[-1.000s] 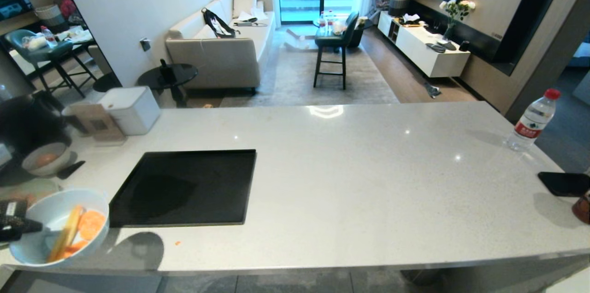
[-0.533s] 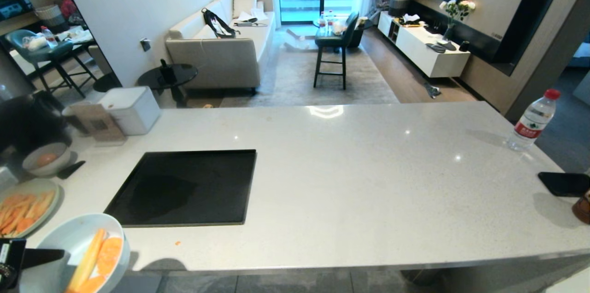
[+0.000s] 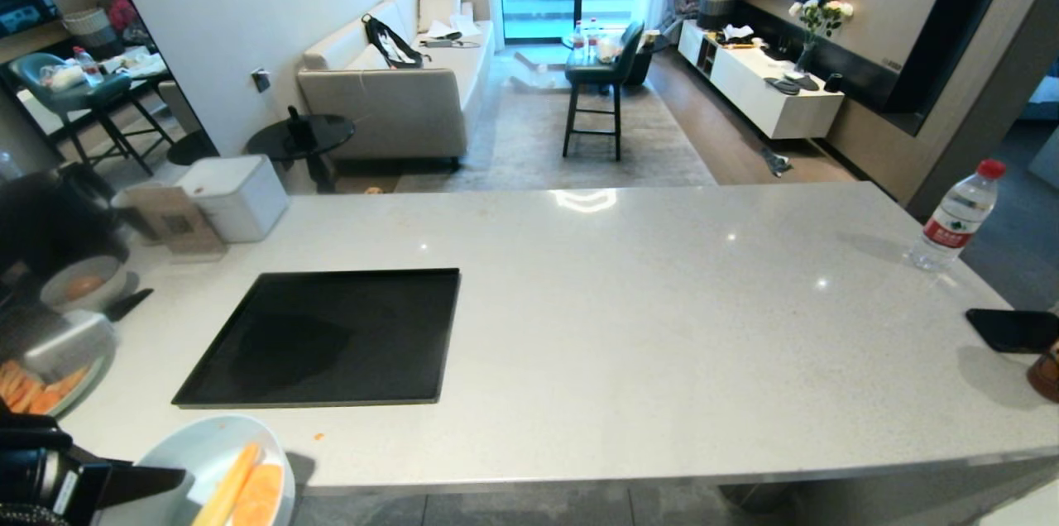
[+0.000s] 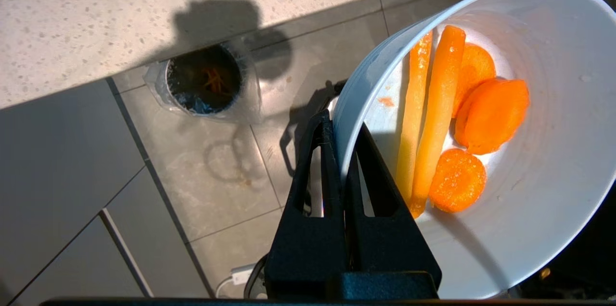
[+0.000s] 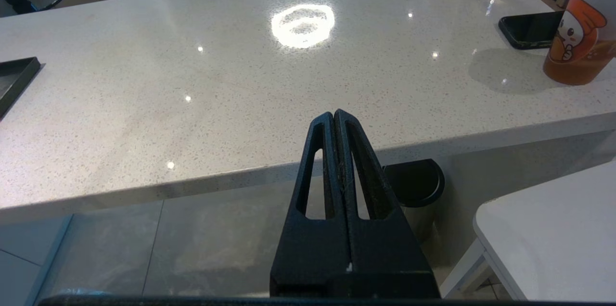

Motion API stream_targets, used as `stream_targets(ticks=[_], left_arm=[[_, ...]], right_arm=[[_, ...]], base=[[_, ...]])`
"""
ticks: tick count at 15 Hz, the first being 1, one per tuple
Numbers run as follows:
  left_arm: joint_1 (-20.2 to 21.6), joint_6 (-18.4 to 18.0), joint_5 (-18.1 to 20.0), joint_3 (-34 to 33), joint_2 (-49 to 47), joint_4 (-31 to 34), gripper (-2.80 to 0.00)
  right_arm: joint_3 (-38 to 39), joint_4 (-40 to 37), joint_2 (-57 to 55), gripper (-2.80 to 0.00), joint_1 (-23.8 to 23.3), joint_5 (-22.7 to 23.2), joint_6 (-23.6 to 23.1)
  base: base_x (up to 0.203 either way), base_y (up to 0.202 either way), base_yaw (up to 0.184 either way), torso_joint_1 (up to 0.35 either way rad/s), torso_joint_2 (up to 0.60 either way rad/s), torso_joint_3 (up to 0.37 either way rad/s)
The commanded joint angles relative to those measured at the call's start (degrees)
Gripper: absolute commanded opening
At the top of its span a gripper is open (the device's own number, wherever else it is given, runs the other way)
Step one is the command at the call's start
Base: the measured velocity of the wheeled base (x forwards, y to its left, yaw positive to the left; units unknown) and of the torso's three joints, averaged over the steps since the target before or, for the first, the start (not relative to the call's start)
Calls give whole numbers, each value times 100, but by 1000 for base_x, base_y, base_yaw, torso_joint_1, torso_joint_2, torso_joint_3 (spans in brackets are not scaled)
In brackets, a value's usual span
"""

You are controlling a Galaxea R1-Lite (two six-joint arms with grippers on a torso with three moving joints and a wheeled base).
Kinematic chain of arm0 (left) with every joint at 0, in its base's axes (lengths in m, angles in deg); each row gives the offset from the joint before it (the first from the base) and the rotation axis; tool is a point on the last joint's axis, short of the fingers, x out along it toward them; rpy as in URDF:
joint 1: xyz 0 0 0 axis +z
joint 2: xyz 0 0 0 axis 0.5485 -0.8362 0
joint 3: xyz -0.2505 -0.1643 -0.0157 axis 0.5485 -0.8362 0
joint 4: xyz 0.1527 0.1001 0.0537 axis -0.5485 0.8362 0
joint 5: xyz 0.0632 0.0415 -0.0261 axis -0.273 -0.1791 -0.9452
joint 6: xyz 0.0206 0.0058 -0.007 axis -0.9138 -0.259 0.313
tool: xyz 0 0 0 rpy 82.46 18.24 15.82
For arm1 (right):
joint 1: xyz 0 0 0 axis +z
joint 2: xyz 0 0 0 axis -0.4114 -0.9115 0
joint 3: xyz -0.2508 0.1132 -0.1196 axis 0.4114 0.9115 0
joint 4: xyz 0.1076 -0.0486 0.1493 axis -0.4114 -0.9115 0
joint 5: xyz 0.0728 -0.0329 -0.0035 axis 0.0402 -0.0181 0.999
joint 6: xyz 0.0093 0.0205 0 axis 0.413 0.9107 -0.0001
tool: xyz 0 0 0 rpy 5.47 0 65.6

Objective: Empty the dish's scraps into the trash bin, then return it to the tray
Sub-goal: Move the bowl over the trash can

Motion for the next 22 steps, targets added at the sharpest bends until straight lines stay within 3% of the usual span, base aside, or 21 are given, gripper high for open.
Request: stream_targets(ticks=[1,5,7,22], left_arm=[[-241,0,-65,-252,168,17,-280],[-273,24,-1080,-354,372,-87,-280],[-272,243,-1442,-369,451,-253,-280],[-131,656,-1457,-562,1151,-194,-280]], right_arm=[[0,2,2,-280,1,-3,1],[0,2,2,-280,1,-3,1],[0,2,2,-280,1,-3,1],[0,2,2,-280,1,-3,1]], base=[[0,0,0,0,0,0],[0,0,0,0,0,0],[0,0,0,0,0,0],[0,0,0,0,0,0]])
